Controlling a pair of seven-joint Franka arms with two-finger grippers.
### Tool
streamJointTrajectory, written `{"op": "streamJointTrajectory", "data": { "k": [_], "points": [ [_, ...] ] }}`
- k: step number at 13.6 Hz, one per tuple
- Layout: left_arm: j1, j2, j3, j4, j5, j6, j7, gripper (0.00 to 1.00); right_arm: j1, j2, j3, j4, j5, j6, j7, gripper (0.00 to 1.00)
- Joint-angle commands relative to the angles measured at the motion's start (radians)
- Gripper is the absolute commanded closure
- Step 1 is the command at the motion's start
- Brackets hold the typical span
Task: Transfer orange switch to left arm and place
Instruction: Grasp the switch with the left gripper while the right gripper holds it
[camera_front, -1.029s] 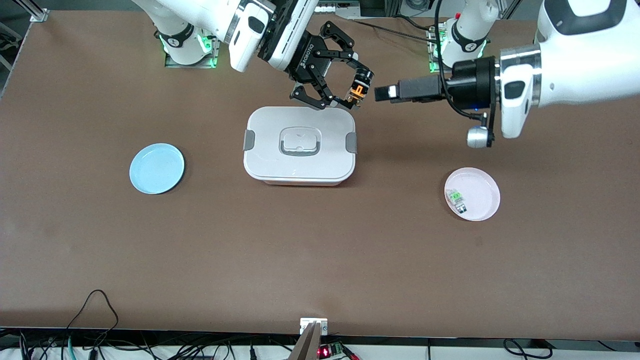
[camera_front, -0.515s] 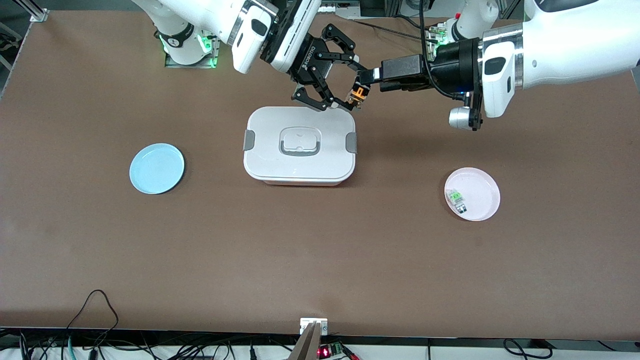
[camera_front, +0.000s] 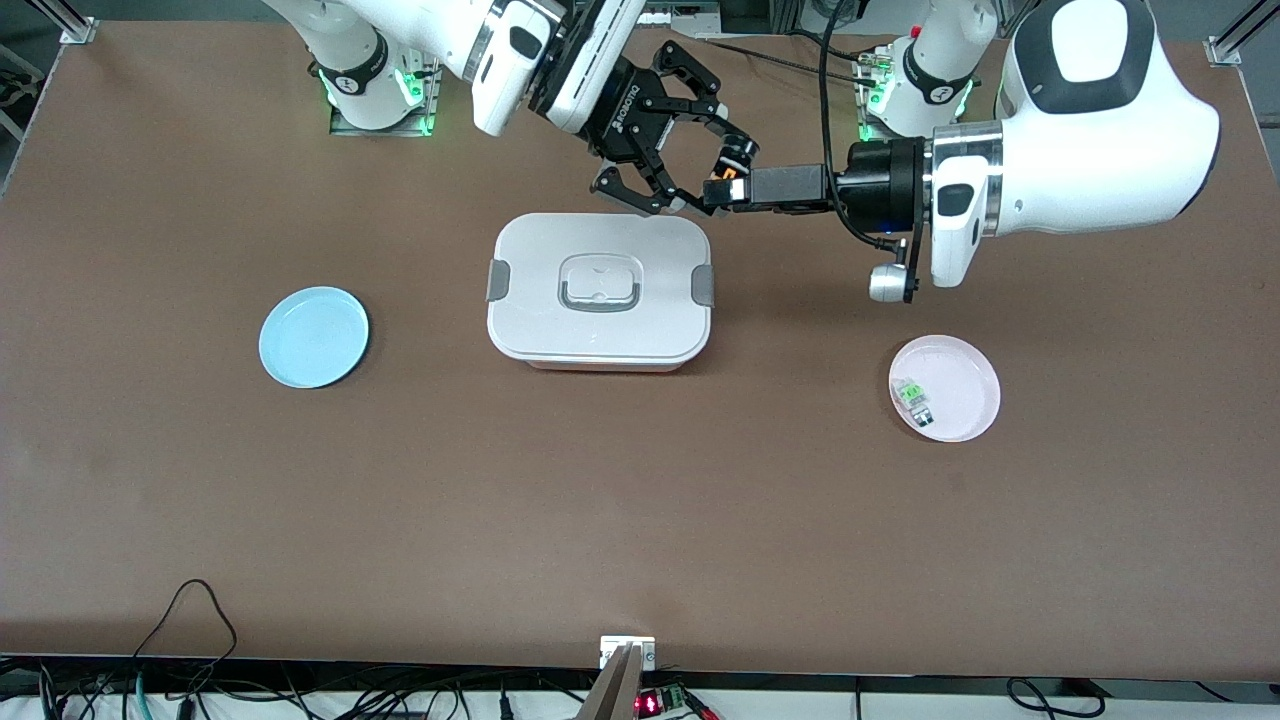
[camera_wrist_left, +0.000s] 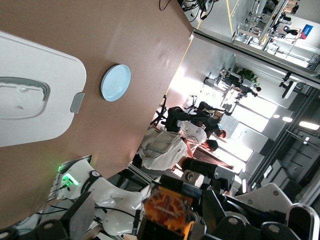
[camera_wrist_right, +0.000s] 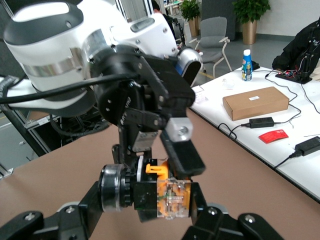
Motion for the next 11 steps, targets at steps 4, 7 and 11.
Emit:
{"op": "streamJointTrajectory", "data": {
  "k": [4,7,11],
  "points": [
    [0.054,-0.039,-0.009,-0.019,-0.083,-0.031,-0.052,0.05,0.028,-0.007,0.004,-0.008,0.019,0.083,0.028,1.00],
    [0.068,-0.042,-0.011,-0.021,-0.083,-0.059,-0.046,0.09,0.057,-0.001,0.004,-0.008,0.019,0.178,0.066,1.00],
    [0.065,-0.048,-0.015,-0.018,-0.083,-0.057,-0.060,0.16,0.077,0.012,0.004,-0.008,0.019,0.235,0.074,1.00]
  ]
}}
